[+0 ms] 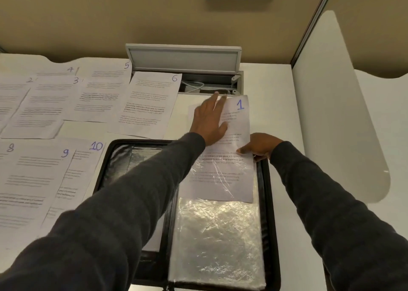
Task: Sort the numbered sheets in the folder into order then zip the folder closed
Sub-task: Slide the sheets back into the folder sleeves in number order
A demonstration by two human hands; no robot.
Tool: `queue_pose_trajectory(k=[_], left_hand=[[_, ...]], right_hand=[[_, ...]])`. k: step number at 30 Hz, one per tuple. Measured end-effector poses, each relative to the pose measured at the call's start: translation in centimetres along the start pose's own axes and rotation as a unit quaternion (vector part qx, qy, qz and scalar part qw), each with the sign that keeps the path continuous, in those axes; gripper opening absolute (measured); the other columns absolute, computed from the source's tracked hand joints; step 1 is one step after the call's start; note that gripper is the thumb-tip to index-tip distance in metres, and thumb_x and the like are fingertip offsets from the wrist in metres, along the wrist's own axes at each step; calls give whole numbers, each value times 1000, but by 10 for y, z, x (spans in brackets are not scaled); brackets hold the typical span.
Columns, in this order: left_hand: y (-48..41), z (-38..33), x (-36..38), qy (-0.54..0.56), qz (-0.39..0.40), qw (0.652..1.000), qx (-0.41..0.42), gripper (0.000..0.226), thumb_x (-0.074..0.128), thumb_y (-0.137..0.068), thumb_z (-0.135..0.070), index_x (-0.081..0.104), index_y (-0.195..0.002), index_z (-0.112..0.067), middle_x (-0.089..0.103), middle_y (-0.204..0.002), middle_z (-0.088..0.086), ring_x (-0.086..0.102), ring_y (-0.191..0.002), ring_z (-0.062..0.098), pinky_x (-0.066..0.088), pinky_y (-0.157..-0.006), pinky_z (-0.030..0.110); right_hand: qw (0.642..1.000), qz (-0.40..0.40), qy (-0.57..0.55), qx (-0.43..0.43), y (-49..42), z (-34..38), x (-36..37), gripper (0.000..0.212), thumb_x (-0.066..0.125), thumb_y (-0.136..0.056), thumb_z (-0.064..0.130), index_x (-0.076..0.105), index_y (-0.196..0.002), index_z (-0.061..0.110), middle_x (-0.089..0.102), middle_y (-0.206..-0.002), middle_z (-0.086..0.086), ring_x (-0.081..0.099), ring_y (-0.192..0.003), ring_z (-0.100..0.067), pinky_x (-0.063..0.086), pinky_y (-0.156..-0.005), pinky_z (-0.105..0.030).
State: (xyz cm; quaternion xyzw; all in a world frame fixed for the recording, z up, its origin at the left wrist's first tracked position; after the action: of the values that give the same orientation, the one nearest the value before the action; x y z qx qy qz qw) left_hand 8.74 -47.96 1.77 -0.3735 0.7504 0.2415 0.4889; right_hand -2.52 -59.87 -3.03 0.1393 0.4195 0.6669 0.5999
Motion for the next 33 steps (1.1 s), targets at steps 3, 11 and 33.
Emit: queue_pose_trajectory(k=[3, 11, 33], left_hand=[[-38, 2, 2, -23, 67, 997, -13, 68, 50, -97, -37, 19, -155, -21, 23, -161, 8, 20, -147, 29, 16, -119, 50], [-48, 8, 25, -3, 271, 963, -9, 25, 49, -99, -25, 66, -113, -13, 63, -118, 3, 55, -107, 22, 38, -90, 30], [32, -11, 33, 49, 236, 969, 47, 21, 74, -84, -29, 66, -86, -10, 57, -99, 3, 52, -87, 20, 44, -77, 32]], right_hand=[[999, -7, -49, -6, 4, -6, 1, 26, 68, -95, 23, 60, -119, 15, 70, -109, -8, 68, -97, -26, 58, -75, -32], [984, -35, -176, -4, 18, -41, 1, 22, 65, -97, 16, 63, -119, 12, 71, -106, -14, 65, -82, -20, 62, -74, -32], [945, -106, -309, -30, 34, -40, 14, 8, 61, -97, 14, 64, -104, 12, 73, -92, -9, 67, -71, -19, 56, -58, -29]])
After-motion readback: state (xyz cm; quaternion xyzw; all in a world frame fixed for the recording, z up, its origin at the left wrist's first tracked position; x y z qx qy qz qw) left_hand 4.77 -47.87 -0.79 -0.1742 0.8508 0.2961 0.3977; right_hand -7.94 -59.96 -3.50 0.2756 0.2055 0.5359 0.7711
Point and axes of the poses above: each hand's wrist, its own y-axis away from the middle knuckle, its own x-axis out of the palm, z = x × y, the point moved 8 cm from there along -y, towards the middle knuckle
